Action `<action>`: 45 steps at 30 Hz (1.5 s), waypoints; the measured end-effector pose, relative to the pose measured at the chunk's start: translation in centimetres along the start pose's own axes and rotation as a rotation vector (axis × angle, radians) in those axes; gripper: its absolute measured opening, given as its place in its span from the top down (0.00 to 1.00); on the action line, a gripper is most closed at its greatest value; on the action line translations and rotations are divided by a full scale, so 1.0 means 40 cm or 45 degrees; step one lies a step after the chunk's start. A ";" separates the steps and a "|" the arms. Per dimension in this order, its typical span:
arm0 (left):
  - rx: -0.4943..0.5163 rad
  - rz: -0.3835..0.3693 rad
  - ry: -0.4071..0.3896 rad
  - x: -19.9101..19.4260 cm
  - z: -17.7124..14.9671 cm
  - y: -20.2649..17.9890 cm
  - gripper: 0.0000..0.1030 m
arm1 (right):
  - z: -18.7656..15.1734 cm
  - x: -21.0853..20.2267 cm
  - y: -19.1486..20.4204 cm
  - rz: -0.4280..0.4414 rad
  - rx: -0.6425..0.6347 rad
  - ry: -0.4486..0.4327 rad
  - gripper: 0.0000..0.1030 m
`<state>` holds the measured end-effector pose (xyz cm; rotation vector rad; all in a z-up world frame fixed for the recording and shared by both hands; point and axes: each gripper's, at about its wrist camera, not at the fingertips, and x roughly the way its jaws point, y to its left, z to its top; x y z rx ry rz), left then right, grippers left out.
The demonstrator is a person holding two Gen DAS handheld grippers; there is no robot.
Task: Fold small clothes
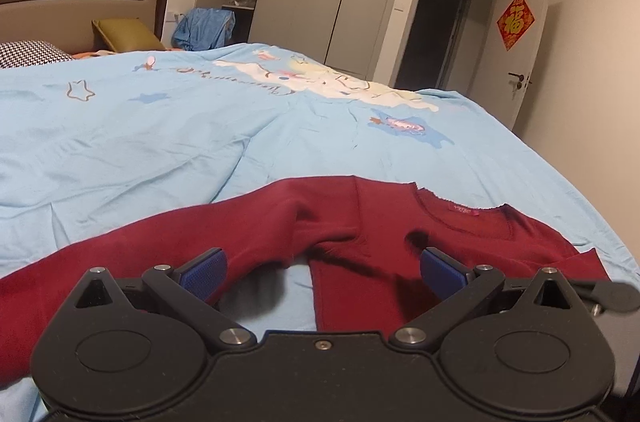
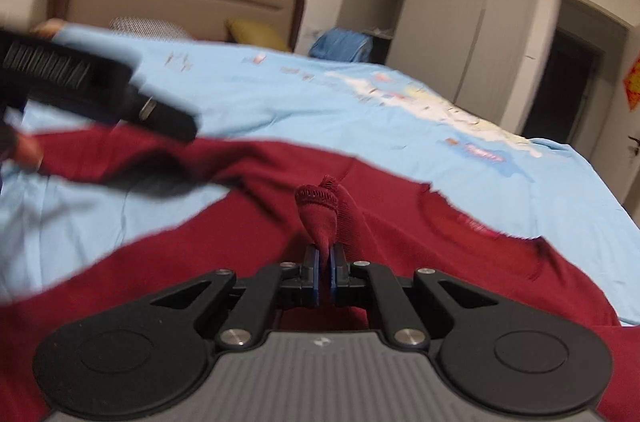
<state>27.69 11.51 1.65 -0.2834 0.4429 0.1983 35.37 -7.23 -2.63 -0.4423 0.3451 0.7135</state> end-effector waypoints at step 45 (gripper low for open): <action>0.188 -0.026 0.073 0.237 -0.180 -0.168 0.00 | -0.256 -0.114 -0.777 -0.357 1.109 0.039 0.88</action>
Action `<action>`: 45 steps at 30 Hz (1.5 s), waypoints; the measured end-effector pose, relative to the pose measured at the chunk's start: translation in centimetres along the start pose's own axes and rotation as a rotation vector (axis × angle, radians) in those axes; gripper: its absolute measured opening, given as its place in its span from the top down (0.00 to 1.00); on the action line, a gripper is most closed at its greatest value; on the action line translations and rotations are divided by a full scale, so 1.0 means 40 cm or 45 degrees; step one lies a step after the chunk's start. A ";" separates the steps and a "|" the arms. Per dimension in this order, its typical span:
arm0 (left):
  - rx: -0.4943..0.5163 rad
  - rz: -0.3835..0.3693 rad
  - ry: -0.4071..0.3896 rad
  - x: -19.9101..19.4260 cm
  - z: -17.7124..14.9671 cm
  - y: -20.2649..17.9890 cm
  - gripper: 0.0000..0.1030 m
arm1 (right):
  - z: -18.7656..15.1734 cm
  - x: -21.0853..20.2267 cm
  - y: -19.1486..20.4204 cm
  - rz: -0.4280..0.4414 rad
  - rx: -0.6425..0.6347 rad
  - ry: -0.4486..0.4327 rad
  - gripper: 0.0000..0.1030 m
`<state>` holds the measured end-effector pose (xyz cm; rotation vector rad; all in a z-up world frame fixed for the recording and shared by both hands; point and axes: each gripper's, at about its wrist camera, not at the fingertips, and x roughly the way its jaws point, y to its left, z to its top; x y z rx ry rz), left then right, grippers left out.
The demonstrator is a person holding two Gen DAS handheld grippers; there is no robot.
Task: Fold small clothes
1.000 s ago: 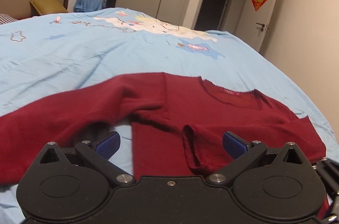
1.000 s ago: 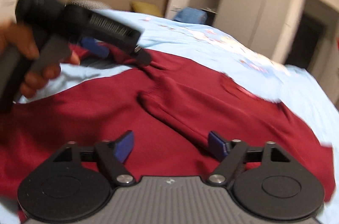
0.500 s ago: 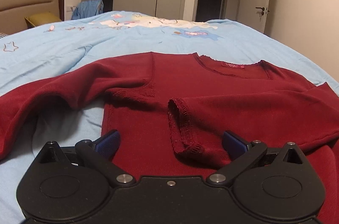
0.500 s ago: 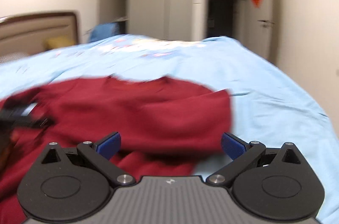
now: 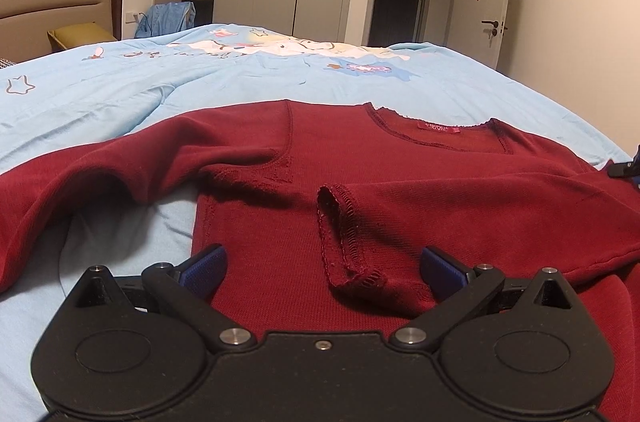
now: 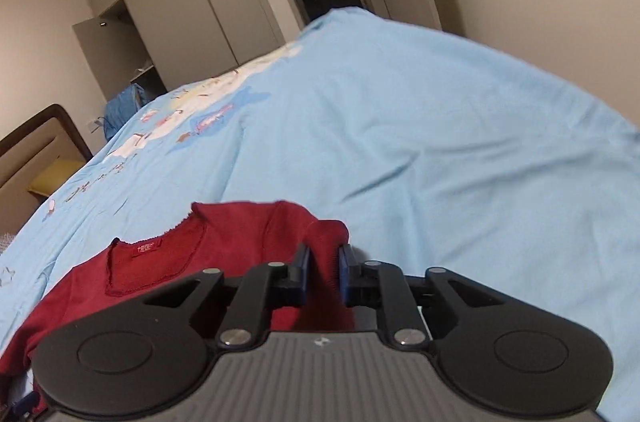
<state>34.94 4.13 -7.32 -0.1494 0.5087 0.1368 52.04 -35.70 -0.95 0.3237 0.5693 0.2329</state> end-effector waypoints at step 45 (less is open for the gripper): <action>-0.005 -0.006 -0.005 0.000 -0.002 0.002 0.00 | -0.266 -0.194 0.048 -0.268 -0.581 -0.059 0.95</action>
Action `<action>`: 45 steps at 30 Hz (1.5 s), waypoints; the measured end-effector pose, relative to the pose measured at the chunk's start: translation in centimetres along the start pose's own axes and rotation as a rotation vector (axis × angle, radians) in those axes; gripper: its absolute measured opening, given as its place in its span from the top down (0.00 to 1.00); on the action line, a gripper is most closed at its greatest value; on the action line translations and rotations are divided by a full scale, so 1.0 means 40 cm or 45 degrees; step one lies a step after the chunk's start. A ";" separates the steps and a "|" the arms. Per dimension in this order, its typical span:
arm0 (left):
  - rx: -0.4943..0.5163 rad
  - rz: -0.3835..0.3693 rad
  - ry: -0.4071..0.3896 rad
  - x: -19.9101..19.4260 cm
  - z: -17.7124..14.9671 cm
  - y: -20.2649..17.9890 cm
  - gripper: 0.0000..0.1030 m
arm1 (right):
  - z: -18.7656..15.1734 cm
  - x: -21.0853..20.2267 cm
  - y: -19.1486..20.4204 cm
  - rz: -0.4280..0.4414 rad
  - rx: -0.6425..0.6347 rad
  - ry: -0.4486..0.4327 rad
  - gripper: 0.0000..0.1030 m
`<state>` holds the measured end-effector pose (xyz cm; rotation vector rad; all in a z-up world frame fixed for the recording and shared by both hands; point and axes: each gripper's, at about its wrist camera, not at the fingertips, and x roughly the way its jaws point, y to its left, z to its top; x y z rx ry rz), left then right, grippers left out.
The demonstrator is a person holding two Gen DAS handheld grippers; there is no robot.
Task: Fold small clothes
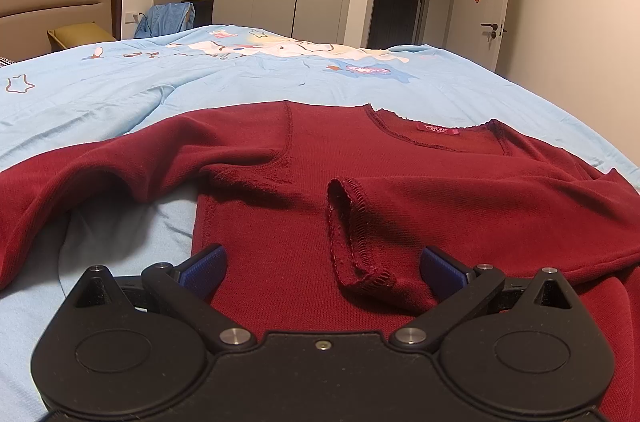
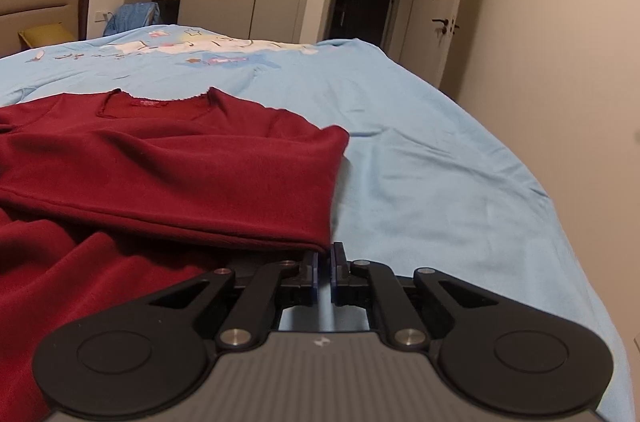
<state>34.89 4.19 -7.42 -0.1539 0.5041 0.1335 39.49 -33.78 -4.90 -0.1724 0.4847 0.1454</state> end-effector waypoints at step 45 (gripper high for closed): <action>-0.131 -0.059 0.315 -0.410 -0.149 0.177 0.25 | -0.266 -0.426 0.121 0.484 0.270 0.059 0.77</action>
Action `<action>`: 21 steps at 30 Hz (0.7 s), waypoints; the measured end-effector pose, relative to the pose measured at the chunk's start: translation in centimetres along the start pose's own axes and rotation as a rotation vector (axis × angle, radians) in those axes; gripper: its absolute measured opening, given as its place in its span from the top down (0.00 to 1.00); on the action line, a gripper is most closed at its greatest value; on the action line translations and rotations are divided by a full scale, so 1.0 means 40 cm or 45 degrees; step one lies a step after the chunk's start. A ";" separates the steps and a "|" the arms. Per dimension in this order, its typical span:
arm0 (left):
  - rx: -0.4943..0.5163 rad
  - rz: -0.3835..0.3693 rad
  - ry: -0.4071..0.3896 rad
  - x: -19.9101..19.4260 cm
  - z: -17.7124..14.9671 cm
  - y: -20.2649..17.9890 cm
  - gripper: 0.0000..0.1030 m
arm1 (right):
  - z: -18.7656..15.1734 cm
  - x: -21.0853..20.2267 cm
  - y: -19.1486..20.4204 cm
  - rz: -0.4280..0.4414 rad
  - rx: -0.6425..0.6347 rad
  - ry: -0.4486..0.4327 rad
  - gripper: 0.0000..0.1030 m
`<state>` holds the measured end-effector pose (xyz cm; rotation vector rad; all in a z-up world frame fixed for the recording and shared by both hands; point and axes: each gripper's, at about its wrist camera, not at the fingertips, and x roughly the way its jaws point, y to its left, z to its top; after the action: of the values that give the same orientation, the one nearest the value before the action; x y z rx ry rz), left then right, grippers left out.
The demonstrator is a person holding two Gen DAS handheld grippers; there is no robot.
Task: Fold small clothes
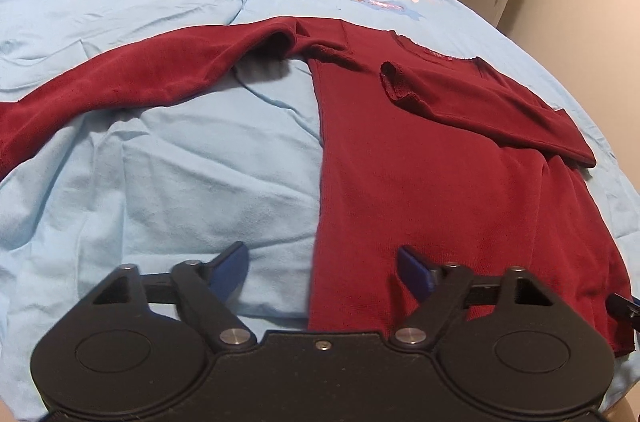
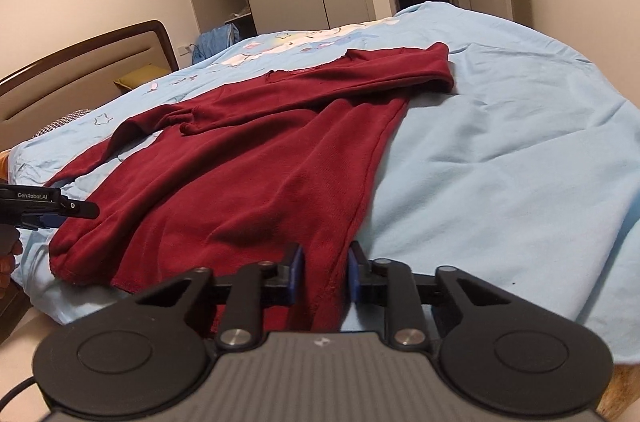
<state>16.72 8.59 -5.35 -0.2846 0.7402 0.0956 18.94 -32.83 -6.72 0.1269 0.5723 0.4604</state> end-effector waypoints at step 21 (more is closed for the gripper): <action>0.058 -0.115 -0.053 -0.106 0.033 -0.041 0.96 | 0.032 -0.129 -0.015 -0.084 -0.006 -0.228 0.93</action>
<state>14.77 7.48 -1.19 -0.2717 0.6864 -0.0007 16.04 -35.70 -3.23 0.1426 0.3981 0.3820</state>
